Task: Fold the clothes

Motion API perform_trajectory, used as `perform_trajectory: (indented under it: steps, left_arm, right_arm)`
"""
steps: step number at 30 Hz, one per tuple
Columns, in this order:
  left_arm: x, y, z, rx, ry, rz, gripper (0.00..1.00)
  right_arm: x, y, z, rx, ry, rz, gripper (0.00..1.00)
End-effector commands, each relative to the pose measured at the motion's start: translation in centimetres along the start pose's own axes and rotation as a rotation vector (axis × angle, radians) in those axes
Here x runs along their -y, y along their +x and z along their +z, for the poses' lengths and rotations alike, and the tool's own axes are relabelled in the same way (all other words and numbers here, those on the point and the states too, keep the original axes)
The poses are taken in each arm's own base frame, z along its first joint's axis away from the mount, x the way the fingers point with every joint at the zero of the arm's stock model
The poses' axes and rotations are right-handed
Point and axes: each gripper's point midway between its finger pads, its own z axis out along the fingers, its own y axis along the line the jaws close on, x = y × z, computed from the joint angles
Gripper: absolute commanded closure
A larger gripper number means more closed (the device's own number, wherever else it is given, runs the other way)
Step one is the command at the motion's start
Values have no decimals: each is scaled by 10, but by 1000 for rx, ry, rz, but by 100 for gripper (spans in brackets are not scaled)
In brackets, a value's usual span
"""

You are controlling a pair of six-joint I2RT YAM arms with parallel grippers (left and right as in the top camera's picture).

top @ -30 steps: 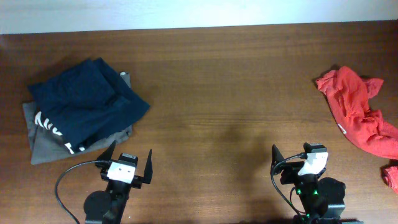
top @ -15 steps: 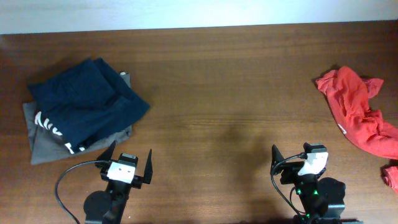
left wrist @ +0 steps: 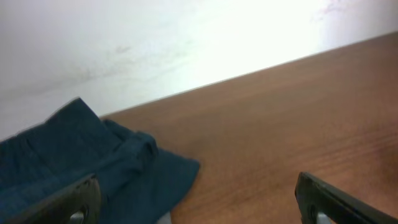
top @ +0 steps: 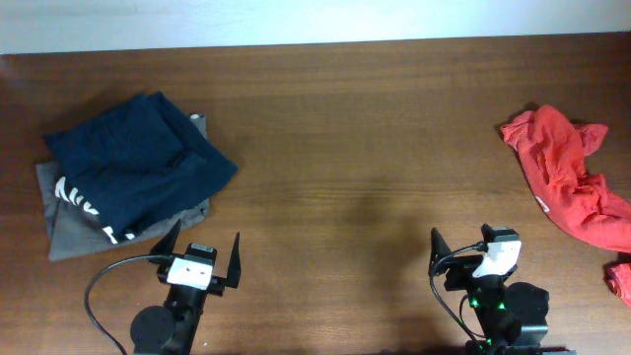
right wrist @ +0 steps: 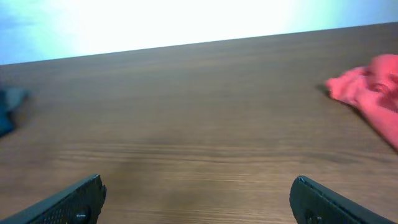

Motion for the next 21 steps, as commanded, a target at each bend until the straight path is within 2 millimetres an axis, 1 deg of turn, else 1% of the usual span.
perform_trajectory:
  steps: [1, 2, 4, 7, 9, 10, 12, 14, 16, 17, 19, 21]
  left_arm:
    - [4, 3, 1, 4, 17, 16, 1]
    - [8, 4, 0, 0, 43, 15, 1]
    - [25, 4, -1, 7, 140, 13, 1]
    - [44, -4, -5, 49, 250, 14, 1]
    - [50, -15, -7, 91, 292, -10, 1]
    - [48, -22, -8, 109, 290, -40, 1]
    - [45, -44, -13, 154, 285, -81, 1]
    - [39, -75, -20, 214, 284, -139, 1]
    - [34, -103, -28, 252, 284, -168, 1]
    - [32, -116, -31, 263, 282, -165, 1]
    - [28, -139, -33, 270, 282, -163, 1]
    - [24, -155, -28, 242, 284, -170, 1]
  right_arm:
    - [-20, 6, -1, -21, -124, 2, 1]
    - [-26, 3, -2, -11, -158, -2, 1]
    - [-37, 4, -4, -14, -219, -3, 1]
    - [-52, 1, -8, -7, -311, -10, 1]
    - [-63, -10, -13, 39, -374, -31, 1]
    - [-66, -20, -15, 71, -389, -34, 1]
    - [-71, -49, -23, 163, -404, -11, 1]
    - [-76, -91, -40, 294, -418, 0, 1]
    - [-77, -123, -55, 382, -397, 1, 1]
    - [-75, -134, -60, 399, -376, 1, 1]
    - [-73, -148, -62, 379, -342, 2, 1]
    - [-72, -151, -56, 307, -326, 4, 1]
